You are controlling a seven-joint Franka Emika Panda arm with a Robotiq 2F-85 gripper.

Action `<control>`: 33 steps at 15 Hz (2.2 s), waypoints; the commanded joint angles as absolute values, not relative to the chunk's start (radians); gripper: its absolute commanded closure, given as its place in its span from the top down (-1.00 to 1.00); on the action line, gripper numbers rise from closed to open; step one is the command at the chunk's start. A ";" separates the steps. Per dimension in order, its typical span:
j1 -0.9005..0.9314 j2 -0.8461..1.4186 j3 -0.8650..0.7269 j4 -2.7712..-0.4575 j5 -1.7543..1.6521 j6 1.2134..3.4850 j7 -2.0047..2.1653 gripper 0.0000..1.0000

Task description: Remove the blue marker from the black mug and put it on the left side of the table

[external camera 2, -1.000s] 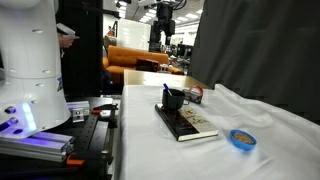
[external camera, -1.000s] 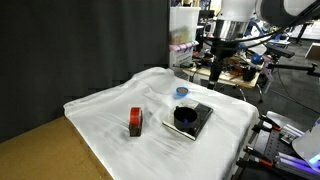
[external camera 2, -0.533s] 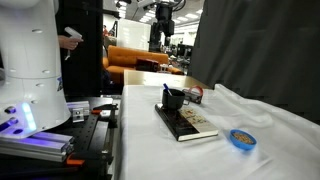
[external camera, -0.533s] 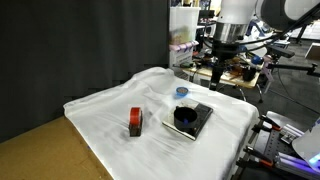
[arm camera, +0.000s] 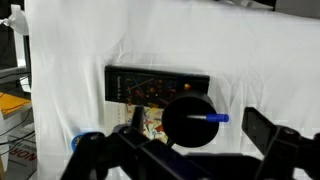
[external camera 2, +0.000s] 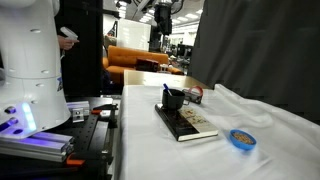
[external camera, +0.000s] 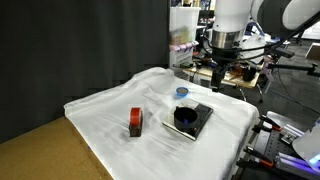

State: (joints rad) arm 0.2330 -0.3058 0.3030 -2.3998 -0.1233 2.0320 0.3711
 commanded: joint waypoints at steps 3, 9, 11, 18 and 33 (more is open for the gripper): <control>0.227 -0.307 0.307 -2.399 -0.121 2.031 0.369 1.00; 0.228 -0.311 0.301 -2.404 -0.111 2.066 0.359 1.00; 0.227 -0.310 0.299 -2.404 -0.111 2.097 0.355 1.00; 0.244 -0.306 0.287 -2.407 -0.050 2.247 0.307 1.00; 0.255 -0.324 0.264 -2.439 0.049 2.312 0.170 1.00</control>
State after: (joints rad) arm 0.2377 -0.3076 0.2922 -2.4090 -0.0068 2.2571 0.2405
